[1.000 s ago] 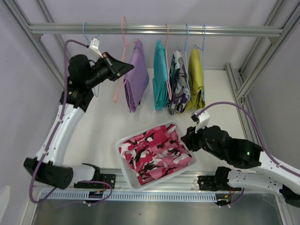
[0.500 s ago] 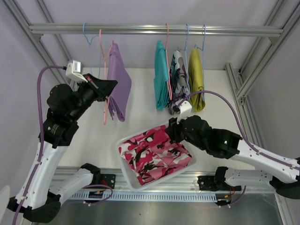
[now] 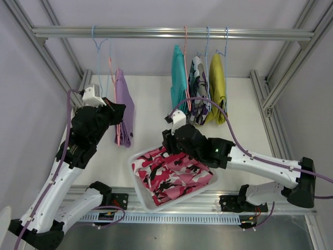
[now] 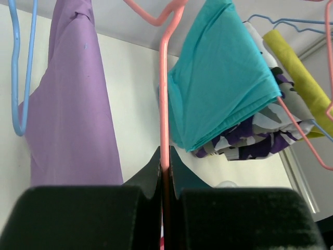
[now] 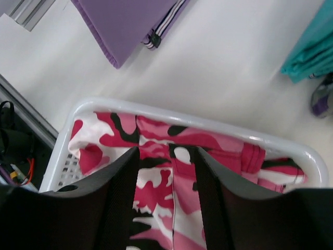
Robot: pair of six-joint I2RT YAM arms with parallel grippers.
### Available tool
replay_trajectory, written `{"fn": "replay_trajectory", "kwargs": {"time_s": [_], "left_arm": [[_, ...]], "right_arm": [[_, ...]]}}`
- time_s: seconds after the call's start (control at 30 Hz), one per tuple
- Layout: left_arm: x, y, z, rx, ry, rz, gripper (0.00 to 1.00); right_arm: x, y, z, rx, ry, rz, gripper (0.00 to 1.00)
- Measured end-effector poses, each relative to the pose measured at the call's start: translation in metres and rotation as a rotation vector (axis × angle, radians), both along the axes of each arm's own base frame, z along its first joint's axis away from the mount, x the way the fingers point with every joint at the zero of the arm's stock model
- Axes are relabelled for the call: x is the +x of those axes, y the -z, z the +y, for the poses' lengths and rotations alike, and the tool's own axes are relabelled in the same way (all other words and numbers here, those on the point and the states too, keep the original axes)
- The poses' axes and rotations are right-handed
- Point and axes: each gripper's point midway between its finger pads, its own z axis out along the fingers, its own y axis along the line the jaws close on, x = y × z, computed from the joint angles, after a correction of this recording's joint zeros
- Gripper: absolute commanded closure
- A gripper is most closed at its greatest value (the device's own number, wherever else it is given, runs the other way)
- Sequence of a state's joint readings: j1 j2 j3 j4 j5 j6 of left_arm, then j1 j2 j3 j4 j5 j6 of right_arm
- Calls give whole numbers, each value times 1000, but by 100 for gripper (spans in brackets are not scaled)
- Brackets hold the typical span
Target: Remove the trousers from the hanger
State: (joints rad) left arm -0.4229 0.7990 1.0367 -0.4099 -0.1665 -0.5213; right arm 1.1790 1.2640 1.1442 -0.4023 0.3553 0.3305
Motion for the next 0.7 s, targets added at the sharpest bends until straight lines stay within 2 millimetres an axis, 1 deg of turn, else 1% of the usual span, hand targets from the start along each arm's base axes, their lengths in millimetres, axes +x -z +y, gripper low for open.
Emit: {"fn": "replay_trajectory", "kwargs": {"time_s": [0.03, 0.07, 0.17, 0.27, 0.33, 0.47, 0.57, 0.7], "left_arm": [[1, 2, 1, 3, -7, -3, 99], [2, 4, 3, 10, -15, -2, 99], [4, 7, 4, 17, -26, -3, 99], [6, 8, 5, 26, -34, 0, 100], [8, 11, 5, 31, -36, 6, 99], [12, 16, 4, 45, -36, 22, 99], [15, 22, 2, 53, -35, 40, 100], [18, 28, 1, 63, -35, 61, 100]], "right_arm": [[1, 1, 4, 3, -3, -2, 45], [4, 3, 10, 3, -8, -7, 39], [11, 9, 28, 4, -18, -17, 36], [20, 16, 55, 14, -37, -27, 33], [27, 23, 68, 15, -46, -32, 32], [40, 27, 93, 45, -65, -42, 32], [53, 25, 106, 89, -76, -44, 32], [65, 17, 121, 146, -106, -45, 32]]}}
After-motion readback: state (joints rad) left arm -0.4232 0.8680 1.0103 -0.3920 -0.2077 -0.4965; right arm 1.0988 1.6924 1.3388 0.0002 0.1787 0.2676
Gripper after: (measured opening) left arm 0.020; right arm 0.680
